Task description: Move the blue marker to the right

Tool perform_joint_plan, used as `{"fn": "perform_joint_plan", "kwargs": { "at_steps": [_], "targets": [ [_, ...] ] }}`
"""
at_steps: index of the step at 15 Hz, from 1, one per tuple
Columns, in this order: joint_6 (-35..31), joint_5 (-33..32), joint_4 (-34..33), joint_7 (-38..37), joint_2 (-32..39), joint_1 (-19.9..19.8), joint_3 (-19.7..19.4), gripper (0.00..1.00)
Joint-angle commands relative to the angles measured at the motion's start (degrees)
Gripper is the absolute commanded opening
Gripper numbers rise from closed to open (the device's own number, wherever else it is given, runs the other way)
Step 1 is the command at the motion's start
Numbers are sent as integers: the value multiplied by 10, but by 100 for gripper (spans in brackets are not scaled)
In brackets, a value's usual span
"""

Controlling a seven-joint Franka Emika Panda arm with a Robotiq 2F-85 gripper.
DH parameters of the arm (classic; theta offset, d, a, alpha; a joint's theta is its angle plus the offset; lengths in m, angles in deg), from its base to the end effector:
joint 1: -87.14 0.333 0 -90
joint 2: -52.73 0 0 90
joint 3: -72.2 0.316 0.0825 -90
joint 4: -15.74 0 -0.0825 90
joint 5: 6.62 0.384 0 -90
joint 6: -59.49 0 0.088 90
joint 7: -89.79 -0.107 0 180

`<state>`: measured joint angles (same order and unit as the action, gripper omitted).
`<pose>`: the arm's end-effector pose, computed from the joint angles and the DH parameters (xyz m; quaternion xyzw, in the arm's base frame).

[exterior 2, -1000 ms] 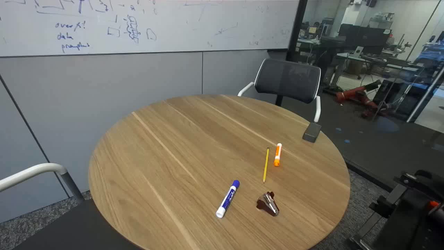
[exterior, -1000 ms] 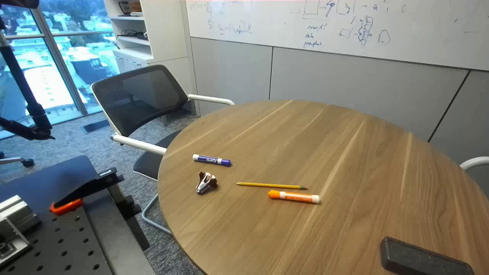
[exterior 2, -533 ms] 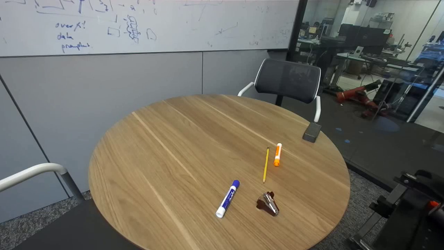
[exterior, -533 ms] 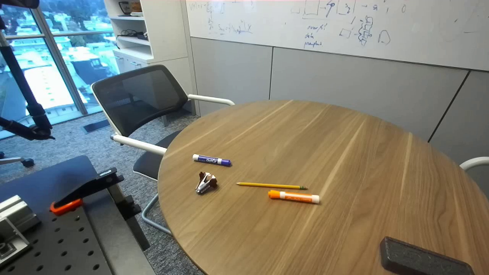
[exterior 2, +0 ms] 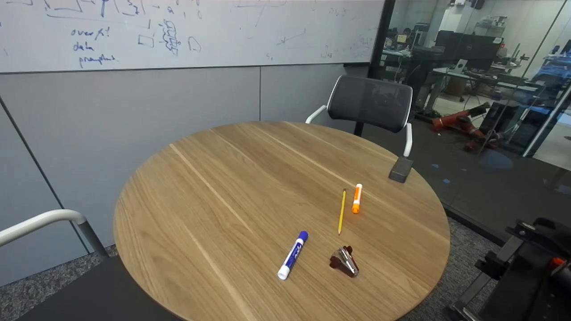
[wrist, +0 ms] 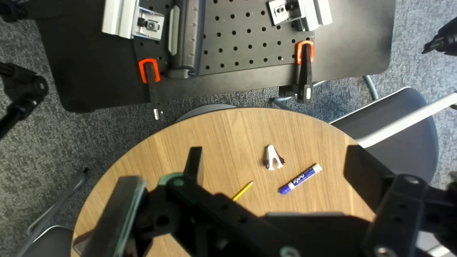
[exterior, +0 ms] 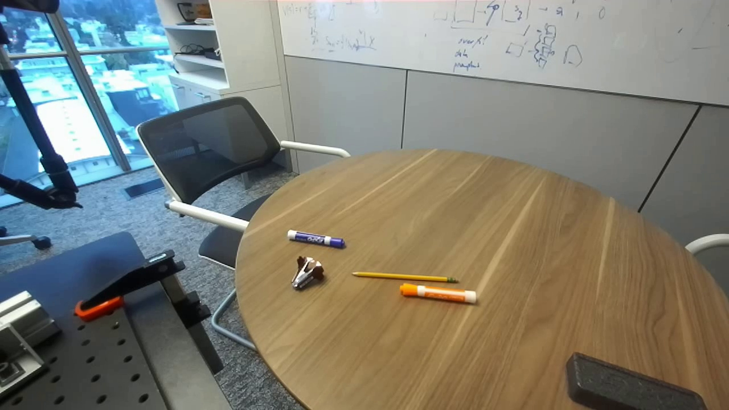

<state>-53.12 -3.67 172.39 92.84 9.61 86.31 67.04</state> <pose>0.3145 -0.0282 0.4334 -0.9982 0.0233 0.0057 0.0549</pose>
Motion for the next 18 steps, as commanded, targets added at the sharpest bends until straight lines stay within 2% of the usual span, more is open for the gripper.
{"fn": "perform_joint_plan", "kwargs": {
  "at_steps": [1,5,9,13,18],
  "targets": [
    [-93,37,-32,-79,131,35,73,100],
    [-189,31,-83,-167,273,47,128,100],
    [-250,26,-166,-239,416,52,148,100],
    [-297,4,-263,-328,561,71,139,100],
    [-322,-30,-416,-404,739,130,88,100]
  ]
}}
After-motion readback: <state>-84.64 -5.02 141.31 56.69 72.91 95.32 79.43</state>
